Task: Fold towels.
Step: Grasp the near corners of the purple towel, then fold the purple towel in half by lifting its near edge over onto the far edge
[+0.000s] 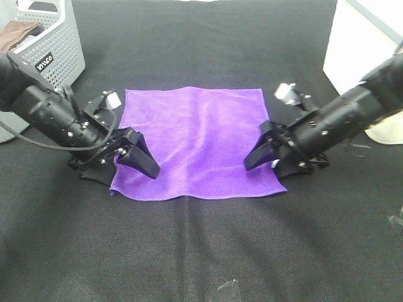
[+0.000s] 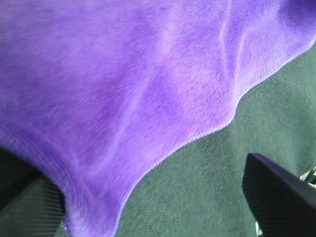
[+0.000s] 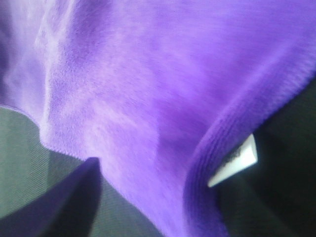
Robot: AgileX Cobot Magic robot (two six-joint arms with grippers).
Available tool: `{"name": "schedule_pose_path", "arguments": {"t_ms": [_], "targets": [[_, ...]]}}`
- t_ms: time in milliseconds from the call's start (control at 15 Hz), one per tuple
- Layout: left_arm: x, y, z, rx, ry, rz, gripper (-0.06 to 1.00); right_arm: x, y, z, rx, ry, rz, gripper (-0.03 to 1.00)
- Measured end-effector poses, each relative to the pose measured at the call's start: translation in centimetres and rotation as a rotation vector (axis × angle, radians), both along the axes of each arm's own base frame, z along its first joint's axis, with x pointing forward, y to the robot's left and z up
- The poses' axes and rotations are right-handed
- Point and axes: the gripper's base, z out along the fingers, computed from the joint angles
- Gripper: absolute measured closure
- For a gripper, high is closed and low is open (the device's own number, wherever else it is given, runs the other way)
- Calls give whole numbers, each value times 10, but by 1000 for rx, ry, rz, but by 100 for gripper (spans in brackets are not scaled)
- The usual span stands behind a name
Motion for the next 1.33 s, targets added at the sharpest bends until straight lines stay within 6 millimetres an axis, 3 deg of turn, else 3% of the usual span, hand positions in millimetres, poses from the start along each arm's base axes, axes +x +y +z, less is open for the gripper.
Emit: {"name": "schedule_pose_path", "arguments": {"t_ms": [200,333,467,600,867,1067,1200,1333], "targets": [[0,-3,-2,7,1,15,22,-1,5,-3,-28,-16,17,52],[1,-2,-4,13,1,20,36,-1,3,-6,-53,-23,34,69],[1,-1,-9,31,-6,26,63,-1,2,-7,-74,-30,58,88],[0,-1,-14,42,-6,21,90,-2,2,-7,-79,-27,67,97],[-4,-2,-10,40,-15,-38,94,-8,3,-2,-62,24,85,97],[-15,0,12,57,-50,-82,94,-14,5,28,-26,32,108,97],[-39,7,30,74,-73,-72,94,-24,4,45,-28,35,107,97],[-66,15,43,93,-92,-56,94,-48,0,56,-28,53,99,97]]}}
